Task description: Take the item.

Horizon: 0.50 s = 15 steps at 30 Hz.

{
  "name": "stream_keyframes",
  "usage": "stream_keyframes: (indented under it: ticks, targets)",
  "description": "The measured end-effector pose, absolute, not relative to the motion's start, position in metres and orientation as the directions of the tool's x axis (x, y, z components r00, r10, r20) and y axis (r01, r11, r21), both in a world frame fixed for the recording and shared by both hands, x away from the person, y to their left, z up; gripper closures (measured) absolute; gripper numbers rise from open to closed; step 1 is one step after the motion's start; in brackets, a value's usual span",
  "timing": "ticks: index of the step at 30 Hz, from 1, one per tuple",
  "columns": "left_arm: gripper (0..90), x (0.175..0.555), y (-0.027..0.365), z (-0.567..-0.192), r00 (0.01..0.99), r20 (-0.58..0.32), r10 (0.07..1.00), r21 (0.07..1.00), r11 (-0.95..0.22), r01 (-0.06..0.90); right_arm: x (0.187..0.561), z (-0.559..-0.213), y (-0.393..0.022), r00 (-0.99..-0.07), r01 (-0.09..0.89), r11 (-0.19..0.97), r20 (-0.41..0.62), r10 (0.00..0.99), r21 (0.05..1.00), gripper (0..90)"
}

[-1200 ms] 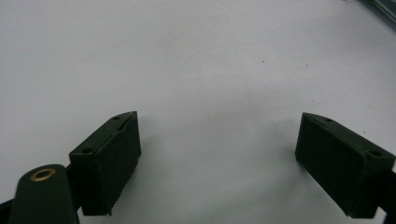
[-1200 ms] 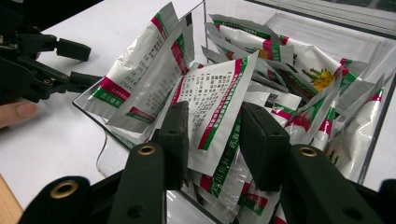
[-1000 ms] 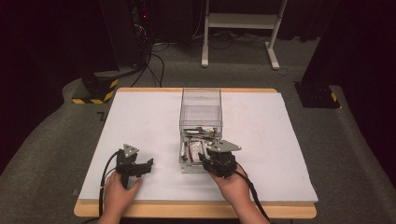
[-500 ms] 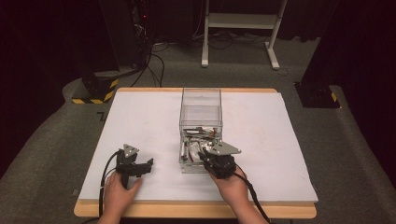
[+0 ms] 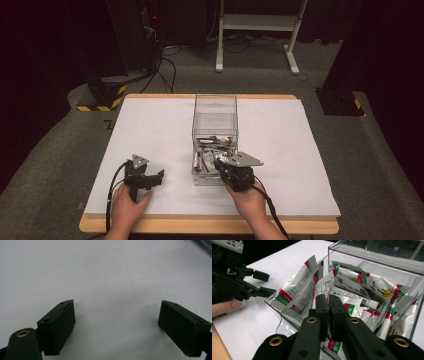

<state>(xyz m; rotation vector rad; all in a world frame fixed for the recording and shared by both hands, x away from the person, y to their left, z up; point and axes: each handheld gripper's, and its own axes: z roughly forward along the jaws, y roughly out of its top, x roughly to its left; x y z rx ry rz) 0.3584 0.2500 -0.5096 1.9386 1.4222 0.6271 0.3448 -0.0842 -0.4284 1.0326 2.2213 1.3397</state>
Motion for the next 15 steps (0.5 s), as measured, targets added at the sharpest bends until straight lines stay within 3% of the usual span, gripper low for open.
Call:
stream_keyframes:
  ticks: [15]
  targets:
    - [14.3,0.3584,0.2499,-0.5096,0.299,0.003,0.954,0.735,-0.205,0.646,0.3430,-0.4226,-0.0917,-0.663,0.375,0.250,0.070,0.745,0.893,87.3]
